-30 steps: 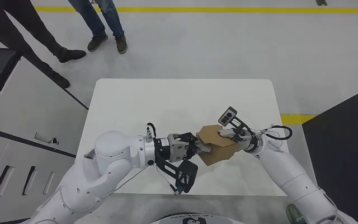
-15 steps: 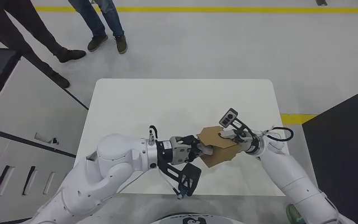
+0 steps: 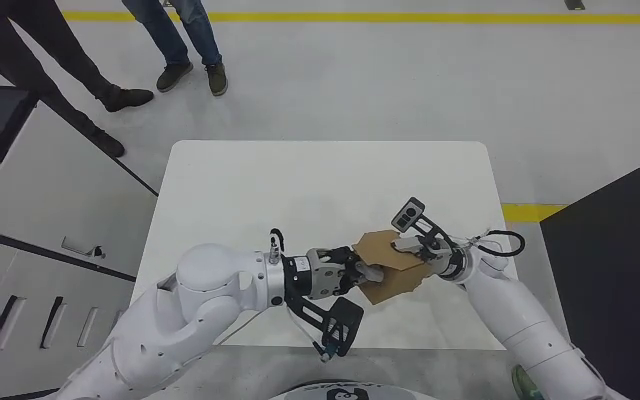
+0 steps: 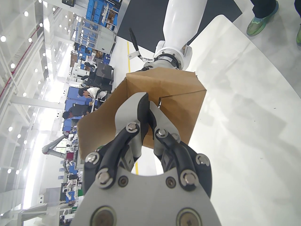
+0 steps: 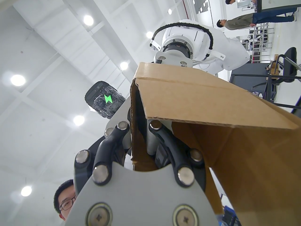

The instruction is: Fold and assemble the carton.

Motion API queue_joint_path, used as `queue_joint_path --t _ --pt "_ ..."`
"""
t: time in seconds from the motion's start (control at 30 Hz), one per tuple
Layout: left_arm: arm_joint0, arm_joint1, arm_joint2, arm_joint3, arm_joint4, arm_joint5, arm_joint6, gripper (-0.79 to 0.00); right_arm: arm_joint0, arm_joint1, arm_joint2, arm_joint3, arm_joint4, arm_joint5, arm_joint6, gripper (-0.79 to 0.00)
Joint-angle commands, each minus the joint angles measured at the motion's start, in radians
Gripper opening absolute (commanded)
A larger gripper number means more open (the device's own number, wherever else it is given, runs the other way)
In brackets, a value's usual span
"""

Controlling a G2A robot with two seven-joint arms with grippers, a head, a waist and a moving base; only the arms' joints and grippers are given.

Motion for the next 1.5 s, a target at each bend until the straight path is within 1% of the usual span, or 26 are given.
queue_joint_path --t 0.0,0.27,0.6,0.93,1.2,1.47 --pt "0.002 0.001 -0.002 -0.003 -0.001 0.001 -0.004 -0.785 -0.005 -0.001 0.005 0.001 0.002 -0.005 -0.001 -0.785" --pt "0.011 0.005 -0.010 -0.012 -0.004 0.005 -0.008 -0.785 -0.024 -0.003 0.025 -0.004 0.008 -0.015 -0.015 -0.785" --pt "0.001 0.004 0.017 -0.006 0.000 0.004 -0.007 -0.785 -0.040 -0.007 0.034 -0.020 0.001 -0.008 -0.011 -0.785" --pt "0.005 0.008 0.005 -0.014 -0.009 0.007 -0.014 -0.785 -0.055 -0.010 0.050 -0.024 0.001 -0.012 -0.019 -0.785" --pt "0.006 0.009 0.022 -0.009 -0.003 0.006 -0.009 -0.785 -0.061 -0.015 0.046 -0.030 -0.008 -0.003 -0.019 -0.785" --pt "0.021 0.016 -0.016 -0.020 -0.021 0.011 -0.020 -0.785 -0.070 -0.018 0.063 -0.016 0.012 -0.015 -0.011 -0.785"
